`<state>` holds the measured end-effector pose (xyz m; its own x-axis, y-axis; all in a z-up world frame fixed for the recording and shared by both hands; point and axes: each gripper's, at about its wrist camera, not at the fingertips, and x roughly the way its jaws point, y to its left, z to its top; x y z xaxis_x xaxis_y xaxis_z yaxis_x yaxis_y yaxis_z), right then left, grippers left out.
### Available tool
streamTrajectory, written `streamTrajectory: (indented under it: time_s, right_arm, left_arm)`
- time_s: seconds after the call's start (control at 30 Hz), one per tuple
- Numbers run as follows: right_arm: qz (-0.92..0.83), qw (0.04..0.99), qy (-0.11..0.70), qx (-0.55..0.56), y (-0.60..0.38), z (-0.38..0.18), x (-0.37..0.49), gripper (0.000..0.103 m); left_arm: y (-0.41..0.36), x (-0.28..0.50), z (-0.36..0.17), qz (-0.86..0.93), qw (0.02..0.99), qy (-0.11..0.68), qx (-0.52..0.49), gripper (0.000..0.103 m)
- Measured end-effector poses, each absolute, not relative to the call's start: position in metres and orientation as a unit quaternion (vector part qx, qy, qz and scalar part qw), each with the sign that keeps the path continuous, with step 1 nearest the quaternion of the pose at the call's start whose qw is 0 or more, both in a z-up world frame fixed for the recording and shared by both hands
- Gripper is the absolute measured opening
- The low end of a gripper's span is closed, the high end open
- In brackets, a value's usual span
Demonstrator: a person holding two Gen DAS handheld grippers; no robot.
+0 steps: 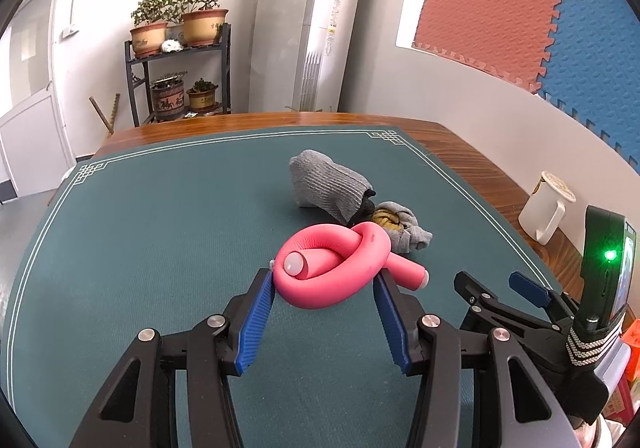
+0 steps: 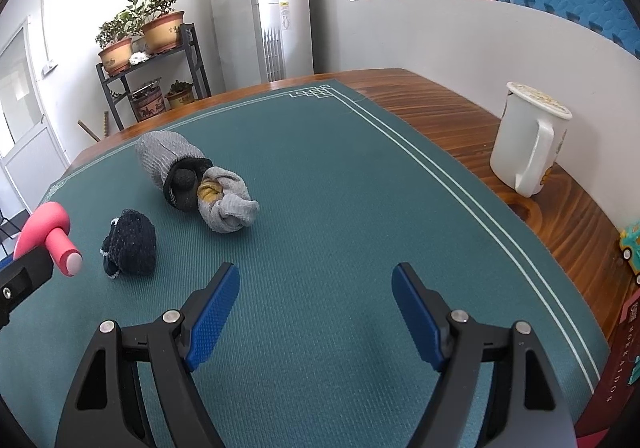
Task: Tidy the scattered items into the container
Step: 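Lift the pink foam loop with the left tool while the right tool approaches the grey sock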
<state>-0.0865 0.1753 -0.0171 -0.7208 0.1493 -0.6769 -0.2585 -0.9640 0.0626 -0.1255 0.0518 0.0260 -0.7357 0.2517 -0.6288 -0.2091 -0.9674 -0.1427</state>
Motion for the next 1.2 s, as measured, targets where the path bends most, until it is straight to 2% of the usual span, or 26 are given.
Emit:
streamTrajectory:
  time_s: [0.3, 0.7, 0.97, 1.2]
  right_arm:
    - [0.924, 0.110, 0.074, -0.358, 0.175, -0.018, -0.086, 0.082]
    - [0.924, 0.109, 0.075, -0.359, 0.174, -0.018, -0.087, 0.082]
    - [0.926, 0.108, 0.072, -0.354, 0.172, -0.017, -0.087, 0.082]
    - [0.929, 0.104, 0.068, -0.349, 0.169, -0.016, -0.085, 0.082]
  left_arm:
    - [0.044, -0.114, 0.046, 0.946, 0.096, -0.025, -0.307, 0.053]
    - [0.038, -0.104, 0.048, 0.946, 0.090, -0.029, -0.311, 0.053]
    - [0.015, -0.076, 0.067, 0.953, 0.076, -0.047, -0.289, 0.053]
    - [-0.019, -0.059, 0.060, 0.950, 0.043, -0.061, -0.302, 0.053]
